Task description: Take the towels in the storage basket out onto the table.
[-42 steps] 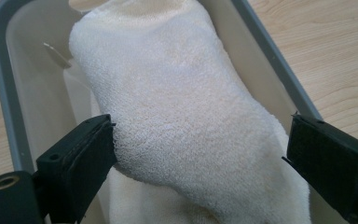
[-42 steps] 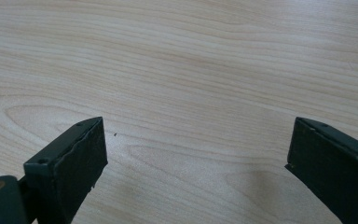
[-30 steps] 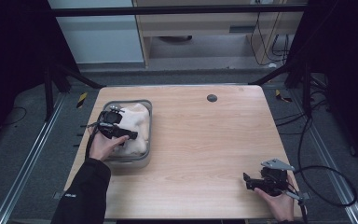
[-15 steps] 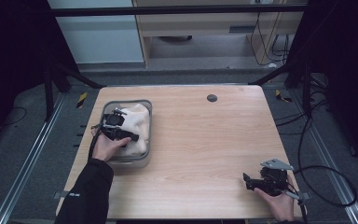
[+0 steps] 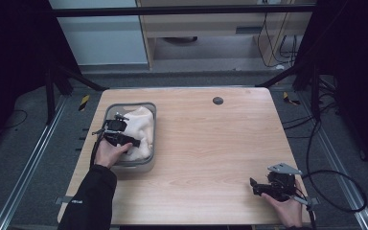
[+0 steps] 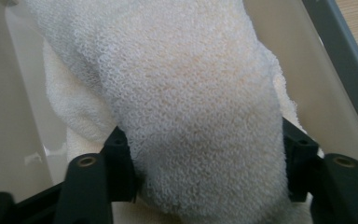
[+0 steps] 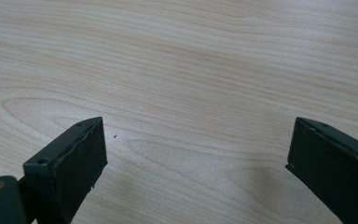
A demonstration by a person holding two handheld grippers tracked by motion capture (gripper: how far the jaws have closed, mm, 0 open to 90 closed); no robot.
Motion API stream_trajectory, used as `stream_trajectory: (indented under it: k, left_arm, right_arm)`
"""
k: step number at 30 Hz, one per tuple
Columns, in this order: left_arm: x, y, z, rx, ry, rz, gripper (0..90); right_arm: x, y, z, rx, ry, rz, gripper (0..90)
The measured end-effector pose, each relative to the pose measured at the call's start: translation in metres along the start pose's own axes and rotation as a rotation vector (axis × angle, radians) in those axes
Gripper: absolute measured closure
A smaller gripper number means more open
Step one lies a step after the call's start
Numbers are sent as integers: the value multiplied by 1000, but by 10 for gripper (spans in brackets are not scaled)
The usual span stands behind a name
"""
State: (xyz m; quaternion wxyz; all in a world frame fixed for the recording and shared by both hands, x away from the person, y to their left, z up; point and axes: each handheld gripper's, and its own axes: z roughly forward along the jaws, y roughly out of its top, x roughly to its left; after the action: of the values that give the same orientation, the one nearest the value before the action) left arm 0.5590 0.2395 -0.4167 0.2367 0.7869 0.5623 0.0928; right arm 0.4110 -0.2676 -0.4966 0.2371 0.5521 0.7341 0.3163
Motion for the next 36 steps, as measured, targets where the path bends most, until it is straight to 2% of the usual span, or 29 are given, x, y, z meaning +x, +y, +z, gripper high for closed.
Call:
stream_trajectory:
  k: [5, 12, 25, 36]
  left_arm:
    - [-1, -1, -4, -10, 6, 10, 483]
    - [3, -5, -16, -44, -5, 4, 519]
    - [6, 0, -68, -185, -3, -2, 528]
    - [6, 3, -101, -264, 4, 13, 529]
  right_arm:
    - [0, 0, 0, 1, 1, 0, 45]
    - [-1, 0, 0, 1, 0, -1, 45]
    - [-1, 0, 0, 6, 1, 4, 45]
    - [-1, 0, 0, 5, -3, 0, 45]
